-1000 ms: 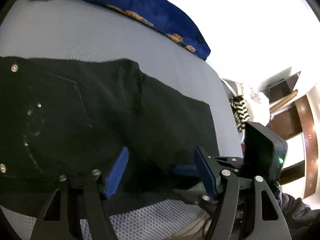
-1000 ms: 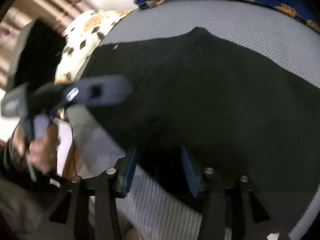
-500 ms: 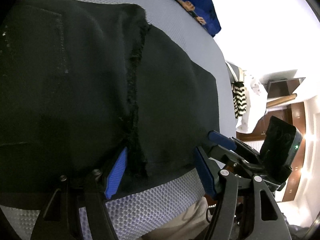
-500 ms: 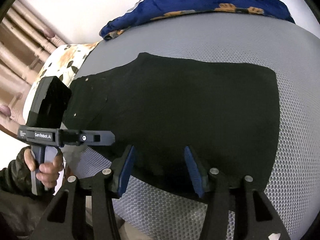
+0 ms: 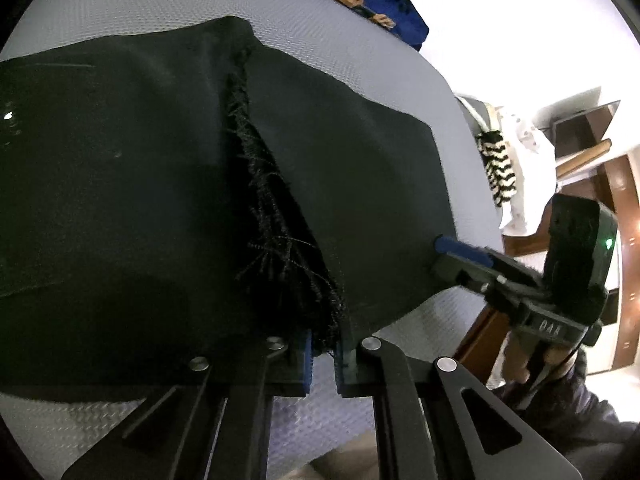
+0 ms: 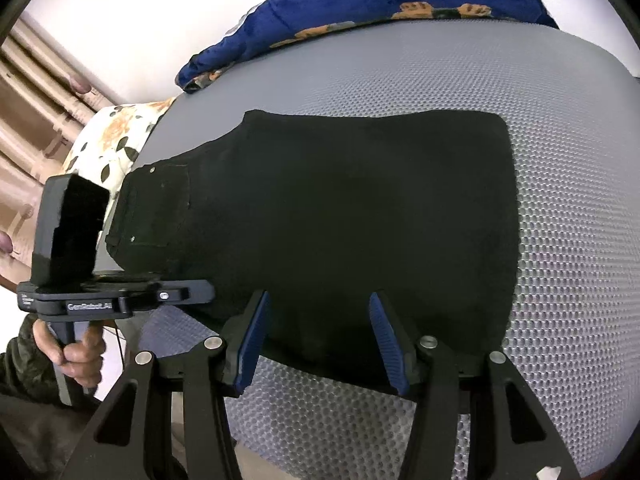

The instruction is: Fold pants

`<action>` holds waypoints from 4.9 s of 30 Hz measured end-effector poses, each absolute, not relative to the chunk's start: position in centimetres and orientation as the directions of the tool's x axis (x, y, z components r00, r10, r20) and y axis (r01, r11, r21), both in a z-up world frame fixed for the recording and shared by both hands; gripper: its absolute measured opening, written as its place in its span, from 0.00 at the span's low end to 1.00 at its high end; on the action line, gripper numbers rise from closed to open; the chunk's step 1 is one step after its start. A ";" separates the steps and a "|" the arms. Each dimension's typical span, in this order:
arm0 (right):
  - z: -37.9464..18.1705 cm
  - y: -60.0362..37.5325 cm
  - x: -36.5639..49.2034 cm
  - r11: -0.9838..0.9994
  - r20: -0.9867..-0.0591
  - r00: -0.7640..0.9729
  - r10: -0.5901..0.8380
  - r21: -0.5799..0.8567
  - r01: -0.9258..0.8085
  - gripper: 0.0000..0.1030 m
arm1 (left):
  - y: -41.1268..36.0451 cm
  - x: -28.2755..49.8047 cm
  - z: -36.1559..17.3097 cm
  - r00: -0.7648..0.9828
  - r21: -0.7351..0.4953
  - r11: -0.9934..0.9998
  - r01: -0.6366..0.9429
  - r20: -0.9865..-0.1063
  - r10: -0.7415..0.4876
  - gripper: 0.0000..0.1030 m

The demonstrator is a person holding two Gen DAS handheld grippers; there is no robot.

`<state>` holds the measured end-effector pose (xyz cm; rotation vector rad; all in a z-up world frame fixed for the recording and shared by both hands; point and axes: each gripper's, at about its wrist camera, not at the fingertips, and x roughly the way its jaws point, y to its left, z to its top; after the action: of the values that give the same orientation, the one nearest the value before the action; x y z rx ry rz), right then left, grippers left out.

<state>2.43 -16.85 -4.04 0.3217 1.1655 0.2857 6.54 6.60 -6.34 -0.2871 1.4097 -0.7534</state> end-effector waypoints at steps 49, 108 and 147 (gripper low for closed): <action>-5.9 -16.7 6.0 0.998 -0.912 0.405 0.064 0.060 -0.022 0.50 | -0.4 10.3 -6.5 0.427 -0.013 0.862 0.506 -0.865 -0.264 0.58; -4.8 -4.2 6.5 0.951 -0.895 0.331 0.300 0.255 -0.174 0.54 | 34.8 5.9 -2.6 0.466 -0.614 0.785 -0.081 -0.720 -0.515 0.61; -6.4 -2.8 7.0 0.975 -0.921 0.326 0.212 0.178 -0.132 0.64 | 34.3 9.9 -8.7 0.470 -0.698 0.716 0.021 -0.625 -0.623 0.62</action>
<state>7.00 -2.78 -6.36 0.0745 1.2186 0.2259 9.95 34.27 -8.73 -0.6830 1.0173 -0.4343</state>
